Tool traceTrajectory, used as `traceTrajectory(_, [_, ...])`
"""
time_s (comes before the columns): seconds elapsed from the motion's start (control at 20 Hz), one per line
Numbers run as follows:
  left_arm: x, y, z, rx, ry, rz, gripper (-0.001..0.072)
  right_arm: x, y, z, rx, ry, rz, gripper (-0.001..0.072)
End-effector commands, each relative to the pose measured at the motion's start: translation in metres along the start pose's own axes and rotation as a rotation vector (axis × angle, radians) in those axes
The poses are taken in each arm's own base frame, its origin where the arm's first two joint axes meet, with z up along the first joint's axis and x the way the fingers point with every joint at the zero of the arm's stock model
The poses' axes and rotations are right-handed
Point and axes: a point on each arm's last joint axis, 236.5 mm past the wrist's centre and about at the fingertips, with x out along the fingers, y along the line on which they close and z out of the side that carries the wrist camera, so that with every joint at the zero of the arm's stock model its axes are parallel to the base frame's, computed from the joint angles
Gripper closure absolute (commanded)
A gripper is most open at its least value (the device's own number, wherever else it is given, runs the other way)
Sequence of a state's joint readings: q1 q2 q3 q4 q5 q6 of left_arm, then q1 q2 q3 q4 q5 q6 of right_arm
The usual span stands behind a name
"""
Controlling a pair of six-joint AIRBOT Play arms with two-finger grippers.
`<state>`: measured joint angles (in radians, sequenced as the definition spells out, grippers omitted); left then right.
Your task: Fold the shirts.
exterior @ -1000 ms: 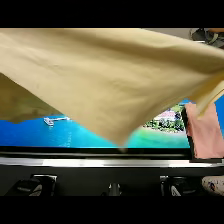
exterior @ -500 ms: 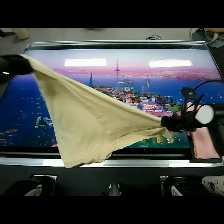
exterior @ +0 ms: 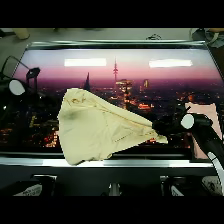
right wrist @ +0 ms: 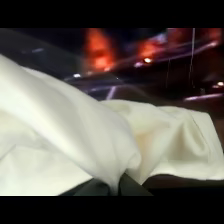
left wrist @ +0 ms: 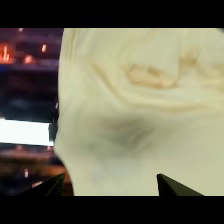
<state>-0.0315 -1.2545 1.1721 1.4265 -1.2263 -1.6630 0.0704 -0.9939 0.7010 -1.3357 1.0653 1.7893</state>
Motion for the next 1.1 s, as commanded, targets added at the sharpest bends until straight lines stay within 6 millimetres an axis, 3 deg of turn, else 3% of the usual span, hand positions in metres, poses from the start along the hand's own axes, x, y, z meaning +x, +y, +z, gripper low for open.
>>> traceTrajectory(0.0, [0.004, 0.012, -0.113, -0.113, 0.277, -0.043, 0.0046, 0.002, -0.002, -0.013, -0.063, 0.053, -0.004, 0.0696])
traceTrajectory(0.05, [0.013, 0.004, -0.147, -0.151, 0.320, -0.083, 0.0103, 0.002, -0.001, -0.013, -0.065, 0.053, -0.002, 0.0696])
traceTrajectory(0.15, [0.031, -0.016, -0.198, -0.231, 0.381, -0.188, 0.0103, 0.002, -0.001, -0.011, -0.066, 0.046, -0.002, 0.0696])
traceTrajectory(0.25, [0.047, -0.031, -0.227, -0.315, 0.421, -0.259, 0.0103, 0.002, -0.001, -0.010, -0.069, 0.041, -0.001, 0.0696])
traceTrajectory(0.35, [0.058, -0.031, -0.245, -0.354, 0.453, -0.264, 0.0103, 0.002, -0.001, -0.011, -0.069, 0.046, -0.001, 0.0696])
traceTrajectory(0.55, [0.068, -0.027, -0.248, -0.371, 0.433, -0.250, 0.0103, 0.002, -0.002, -0.014, -0.070, 0.056, -0.004, 0.0696])
traceTrajectory(0.7, [0.074, -0.027, -0.237, -0.408, 0.381, -0.255, 0.0111, 0.002, -0.002, -0.014, -0.069, 0.057, -0.003, 0.0696])
traceTrajectory(0.85, [0.081, -0.039, -0.222, -0.428, 0.328, -0.292, 0.0129, 0.002, -0.002, -0.014, -0.069, 0.056, -0.003, 0.0696])
traceTrajectory(0.9, [0.084, -0.045, -0.219, -0.425, 0.315, -0.301, 0.0255, 0.002, -0.002, -0.013, -0.069, 0.056, -0.003, 0.0696])
traceTrajectory(1.0, [0.092, -0.056, -0.215, -0.404, 0.295, -0.310, 0.0324, 0.002, -0.002, -0.014, -0.069, 0.057, -0.003, 0.0696])
traceTrajectory(1.05, [0.095, -0.058, -0.216, -0.394, 0.295, -0.307, 0.0517, 0.002, -0.002, -0.015, -0.069, 0.060, -0.004, 0.0696])
